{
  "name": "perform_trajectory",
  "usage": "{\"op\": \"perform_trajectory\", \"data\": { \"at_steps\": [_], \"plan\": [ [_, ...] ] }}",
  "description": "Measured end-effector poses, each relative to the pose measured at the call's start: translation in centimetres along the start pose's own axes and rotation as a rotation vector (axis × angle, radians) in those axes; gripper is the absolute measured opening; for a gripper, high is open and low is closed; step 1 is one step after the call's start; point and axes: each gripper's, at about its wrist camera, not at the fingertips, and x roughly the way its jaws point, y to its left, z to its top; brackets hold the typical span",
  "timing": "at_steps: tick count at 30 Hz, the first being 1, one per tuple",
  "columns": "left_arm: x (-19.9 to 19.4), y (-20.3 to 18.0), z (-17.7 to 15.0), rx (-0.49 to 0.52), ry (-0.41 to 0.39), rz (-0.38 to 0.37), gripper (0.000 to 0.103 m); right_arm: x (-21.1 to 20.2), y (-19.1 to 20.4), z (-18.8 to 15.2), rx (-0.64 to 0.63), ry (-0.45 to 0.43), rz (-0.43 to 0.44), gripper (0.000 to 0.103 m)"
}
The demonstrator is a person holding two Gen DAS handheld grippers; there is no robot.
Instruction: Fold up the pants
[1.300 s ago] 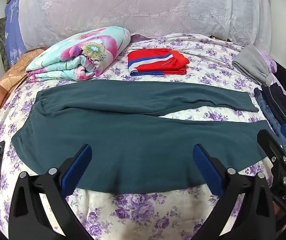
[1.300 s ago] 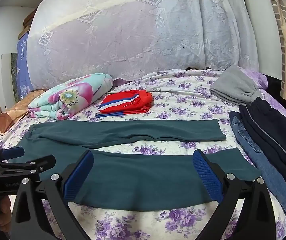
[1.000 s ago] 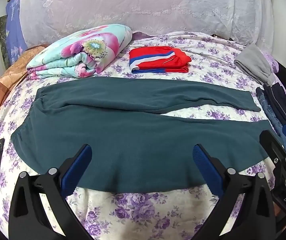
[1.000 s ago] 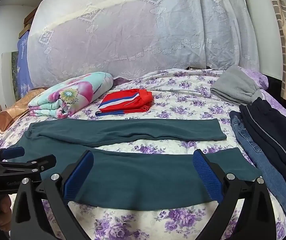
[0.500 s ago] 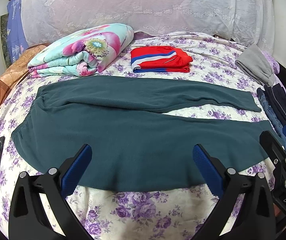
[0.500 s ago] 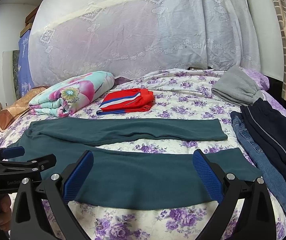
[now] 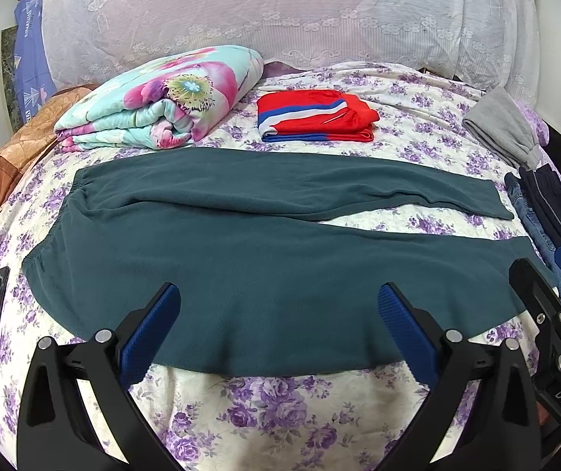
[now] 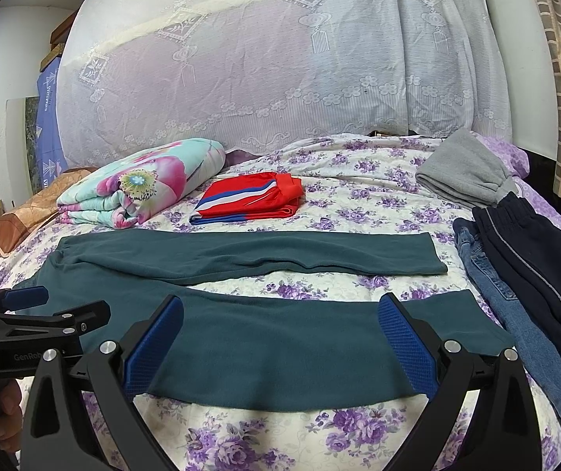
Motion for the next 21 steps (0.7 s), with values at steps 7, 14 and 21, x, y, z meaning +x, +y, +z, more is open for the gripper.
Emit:
{"op": "perform_trajectory", "data": {
  "at_steps": [7,14,21],
  "plan": [
    [0.0,0.03,-0.02,-0.011,-0.004,-0.01,0.098,-0.02,0.05,0.0,-0.006,0.015,-0.003,0.1],
    [-0.02,0.04,-0.02,-0.012,-0.008,-0.012,0.098,0.11,0.04,-0.04,-0.002,0.021,-0.003,0.1],
    [-0.02,0.07,0.01,-0.015,-0.009,-0.017,0.098,0.07,0.12,-0.01,-0.011,0.013,-0.006,0.1]
  ]
}}
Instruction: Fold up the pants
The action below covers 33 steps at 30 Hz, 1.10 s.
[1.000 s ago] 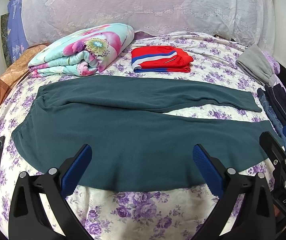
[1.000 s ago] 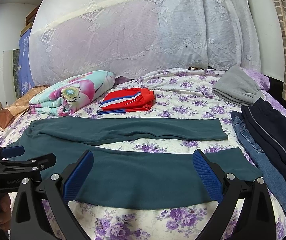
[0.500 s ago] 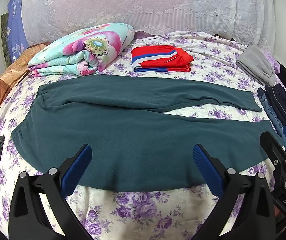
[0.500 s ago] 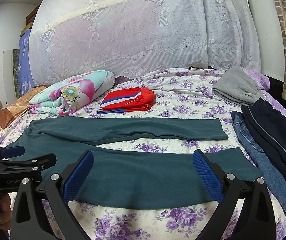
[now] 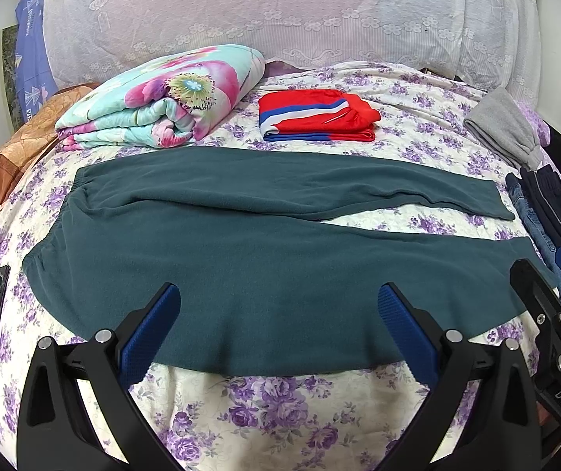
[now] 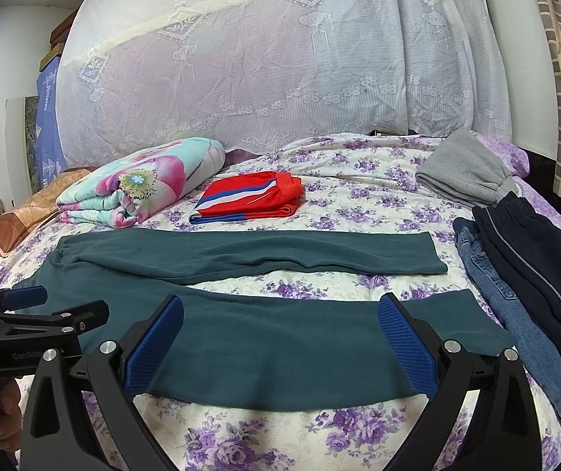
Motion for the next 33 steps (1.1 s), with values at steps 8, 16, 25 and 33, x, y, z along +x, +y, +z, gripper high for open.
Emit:
{"op": "perform_trajectory", "data": {
  "at_steps": [8,16,25,33],
  "plan": [
    [0.1,0.4,-0.1,0.012,0.012,0.011,0.098,0.2,0.2,-0.1,-0.016,0.001,-0.004,0.1],
    [0.1,0.4,-0.1,0.016,0.002,0.016,0.098,0.3,0.3,-0.3,-0.038,0.012,-0.011,0.1],
    [0.2,0.5,-0.2,0.013,0.008,0.014,0.098,0.3,0.4,-0.3,-0.048,0.006,-0.018,0.1],
    [2.4,9.8,-0.9,-0.094,0.132,0.123,0.098,1.7,-1.6,-0.5,0.022,0.084,-0.049,0.1]
  ]
}}
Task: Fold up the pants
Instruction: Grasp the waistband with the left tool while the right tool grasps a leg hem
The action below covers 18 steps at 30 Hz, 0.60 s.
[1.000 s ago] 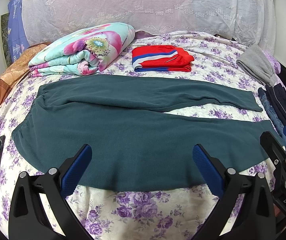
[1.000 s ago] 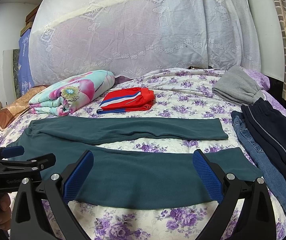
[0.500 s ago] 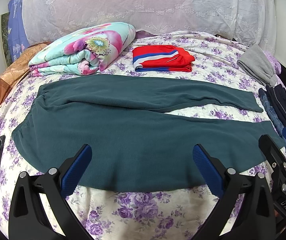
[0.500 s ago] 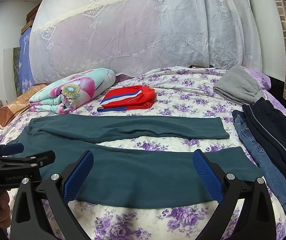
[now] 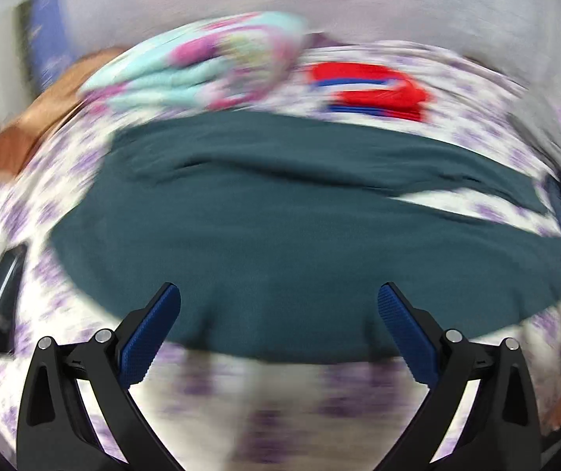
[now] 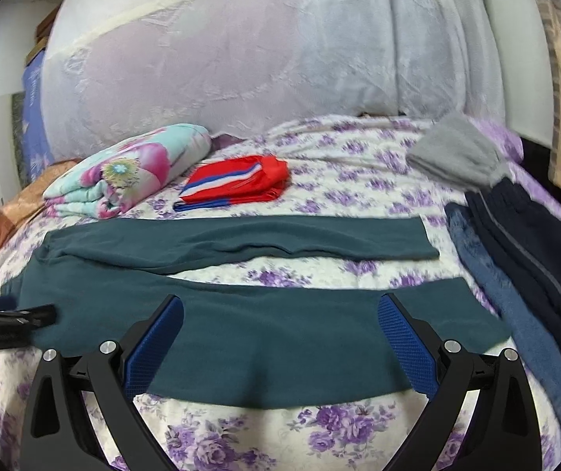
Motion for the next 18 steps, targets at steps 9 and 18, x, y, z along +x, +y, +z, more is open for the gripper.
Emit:
{"op": "perform_trajectory", "data": {
  "at_steps": [9,18],
  "plan": [
    [4.5,15.3,0.9,-0.357,0.227,0.095,0.096,0.2,0.5,0.4,-0.076,0.065,-0.069,0.1],
    [7.5,16.7,4.0,-0.399,0.211,0.087,0.019,-1.6,-2.0,0.8,-0.029,0.044,-0.135,0.1]
  ]
}}
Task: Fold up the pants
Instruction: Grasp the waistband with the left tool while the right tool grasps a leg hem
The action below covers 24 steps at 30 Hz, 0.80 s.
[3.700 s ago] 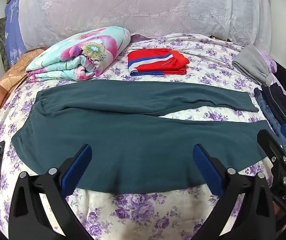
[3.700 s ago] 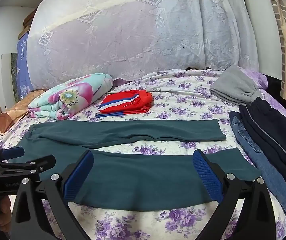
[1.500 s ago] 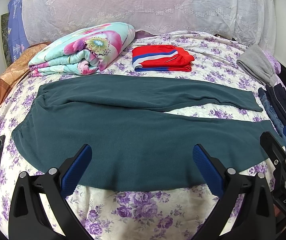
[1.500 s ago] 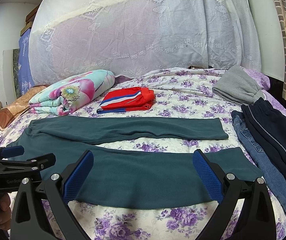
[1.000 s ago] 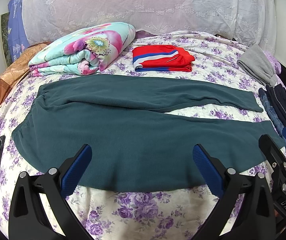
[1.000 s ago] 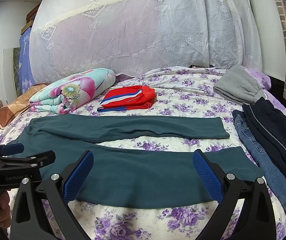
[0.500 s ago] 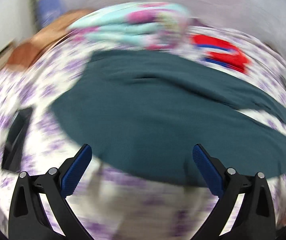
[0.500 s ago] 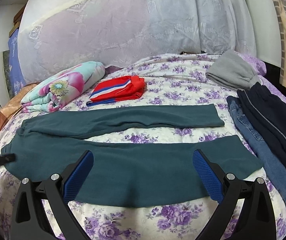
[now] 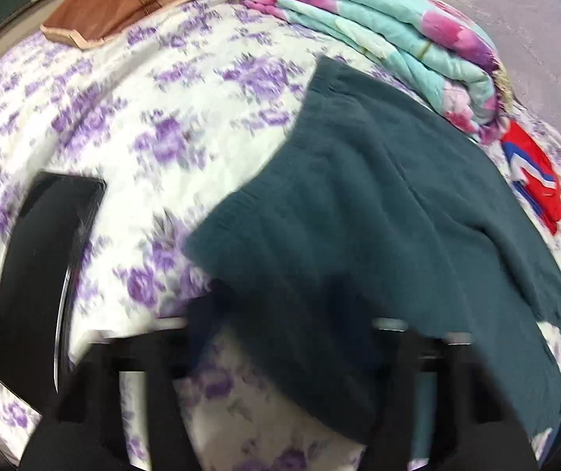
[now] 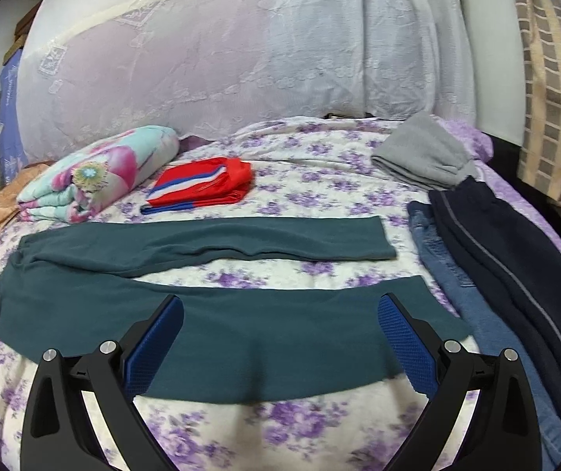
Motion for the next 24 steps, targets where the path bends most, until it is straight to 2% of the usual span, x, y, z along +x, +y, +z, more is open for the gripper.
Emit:
{"op": "perform_trajectory", "data": {
  "at_steps": [1,2,4,6,7,10,11,14,16,18,19,20,21,22,24],
  "plan": [
    [-0.2,0.0,0.1,0.001,-0.008,-0.014,0.005,0.1,-0.5,0.0,-0.005,0.008,-0.008,0.1],
    [-0.6,-0.1,0.2,-0.001,-0.02,-0.033,0.005,0.2,-1.3,0.1,-0.01,0.031,-0.03,0.1],
    [-2.3,0.1,-0.3,0.001,-0.092,0.006,0.005,0.8,-2.9,0.1,-0.004,0.093,-0.088,0.099],
    [-3.9,0.0,-0.9,0.029,-0.155,0.014,0.005,1.9,-6.1,-0.2,0.053,0.177,-0.161,0.099],
    [-4.3,0.0,-1.2,0.035,-0.169,0.012,0.005,2.5,-7.8,-0.4,0.108,0.22,-0.165,0.099],
    [-4.6,-0.4,-1.2,0.041,-0.177,0.003,0.005,4.1,-11.2,-1.5,0.239,0.311,-0.087,0.098],
    [-4.8,-0.6,-1.3,0.044,-0.181,0.005,0.005,4.8,-12.0,-1.9,0.278,0.354,-0.068,0.092],
    [-4.9,-0.7,-1.3,0.042,-0.183,-0.005,0.005,7.1,-12.4,-2.7,0.32,0.432,-0.015,0.086],
    [-4.6,-0.7,-1.2,0.037,-0.177,-0.015,0.005,8.2,-12.1,-3.1,0.34,0.461,0.015,0.08],
    [-4.4,-0.7,-1.2,0.027,-0.171,-0.02,0.005,9.1,-12.4,-3.1,0.371,0.449,-0.002,0.075],
    [-4.2,-0.6,-1.1,0.016,-0.166,-0.023,0.005,9.3,-12.8,-2.9,0.386,0.429,-0.007,0.063],
    [-4.1,-0.4,-1.0,0.005,-0.164,-0.028,0.005,9.7,-13.0,-2.9,0.405,0.423,-0.01,0.038],
    [-4.0,-0.2,-0.9,-0.008,-0.166,-0.033,0.005,9.9,-13.4,-2.8,0.425,0.424,-0.003,0.025],
    [-3.8,0.1,-0.7,-0.021,-0.168,-0.036,0.005,10.0,-13.9,-2.7,0.453,0.427,0.03,0.005],
    [-3.3,0.9,-0.3,-0.055,-0.146,-0.035,0.005,9.3,-14.9,-2.7,0.504,0.413,0.069,0.005]
  ]
}}
